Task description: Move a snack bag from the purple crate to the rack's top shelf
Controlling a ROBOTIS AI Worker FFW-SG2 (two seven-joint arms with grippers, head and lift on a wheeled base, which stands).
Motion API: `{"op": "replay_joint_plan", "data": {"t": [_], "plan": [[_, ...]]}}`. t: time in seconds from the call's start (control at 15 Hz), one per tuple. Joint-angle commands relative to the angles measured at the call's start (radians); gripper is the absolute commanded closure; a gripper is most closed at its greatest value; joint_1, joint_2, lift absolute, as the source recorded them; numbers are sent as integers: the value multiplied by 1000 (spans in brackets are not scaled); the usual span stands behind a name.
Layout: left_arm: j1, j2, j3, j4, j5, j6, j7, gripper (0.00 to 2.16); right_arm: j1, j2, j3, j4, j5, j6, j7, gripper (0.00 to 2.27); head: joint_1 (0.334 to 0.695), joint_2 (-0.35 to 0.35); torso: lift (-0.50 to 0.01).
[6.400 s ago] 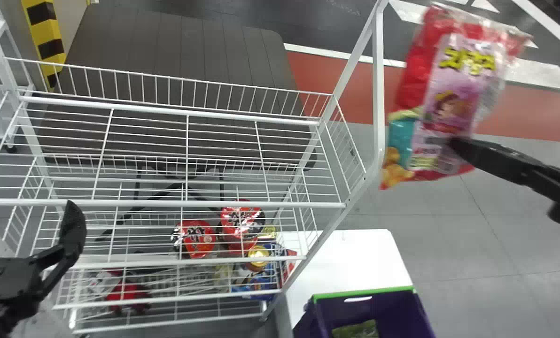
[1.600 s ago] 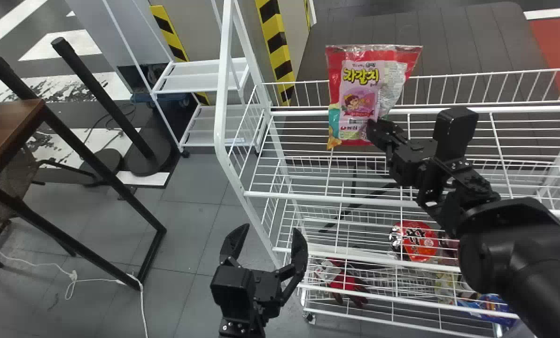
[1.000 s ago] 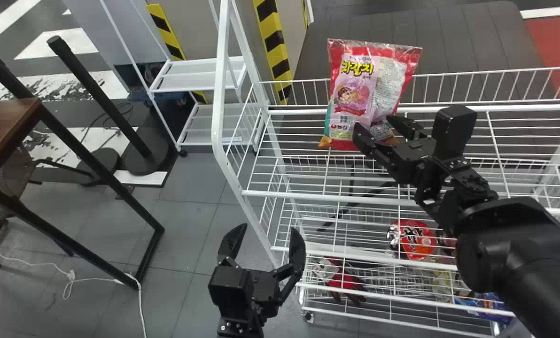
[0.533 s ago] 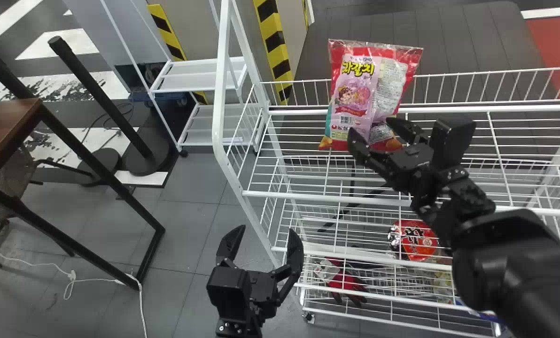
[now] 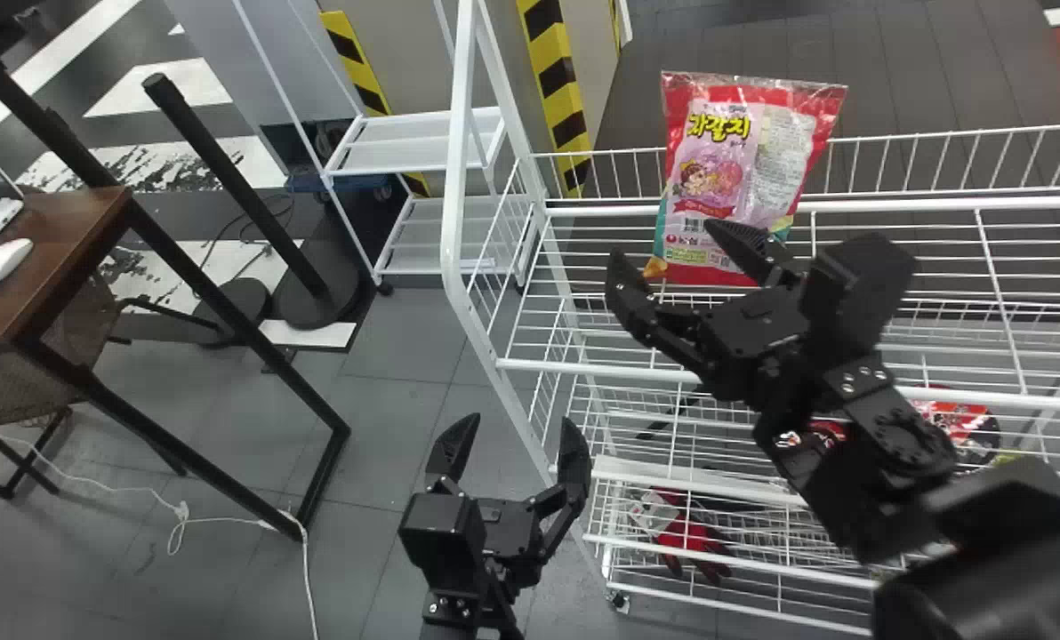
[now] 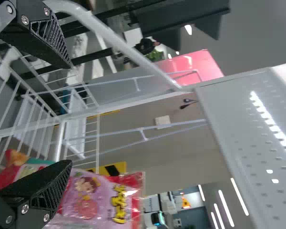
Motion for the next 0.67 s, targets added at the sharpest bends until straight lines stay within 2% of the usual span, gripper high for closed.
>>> {"op": "replay_joint_plan", "data": {"t": [0.0,0.07,0.13,0.27,0.4,0.6], "plan": [[9,0,-4,-31,0,-3,1,137,105,-101,-43,-195,21,46,-27,117,695,350,-1],[18,0,-6,-52,0,0,1,137,166,-157,-78,-287,45,89,-50,117,695,350,-1],[27,0,-8,-74,0,0,1,137,235,-184,-124,-353,63,107,-67,120,695,350,-1],[50,3,-8,-131,0,12,1,137,412,-193,-258,-458,106,86,-49,120,695,302,-1],[59,5,-11,-164,0,18,-3,137,547,-223,-356,-502,111,-13,-40,130,695,239,-1],[64,3,-21,-181,0,21,2,137,690,-235,-456,-508,113,-166,-12,157,695,135,-1]]}}
